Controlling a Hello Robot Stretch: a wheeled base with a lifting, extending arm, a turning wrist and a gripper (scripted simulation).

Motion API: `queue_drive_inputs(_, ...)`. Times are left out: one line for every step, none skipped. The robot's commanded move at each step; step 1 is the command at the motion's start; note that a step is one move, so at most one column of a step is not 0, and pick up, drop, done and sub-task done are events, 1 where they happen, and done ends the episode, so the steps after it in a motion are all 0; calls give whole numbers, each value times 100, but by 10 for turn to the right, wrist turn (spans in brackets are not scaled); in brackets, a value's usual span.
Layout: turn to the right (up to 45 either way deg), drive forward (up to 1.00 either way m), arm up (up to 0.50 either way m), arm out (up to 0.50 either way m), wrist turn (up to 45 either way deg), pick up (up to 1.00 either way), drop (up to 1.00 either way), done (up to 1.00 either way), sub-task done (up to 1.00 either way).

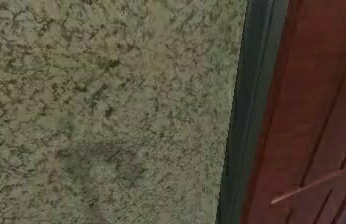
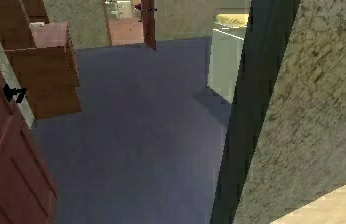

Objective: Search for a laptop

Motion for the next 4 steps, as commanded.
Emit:
queue_drive_inputs(450,0,0,0,0,0,0,0,0)
queue_drive_inputs(300,0,0,0,0,0,0,0,0)
queue_drive_inputs(0,100,0,0,0,0,0,0,0)
queue_drive_inputs(30,0,0,0,0,0,0,0,0)
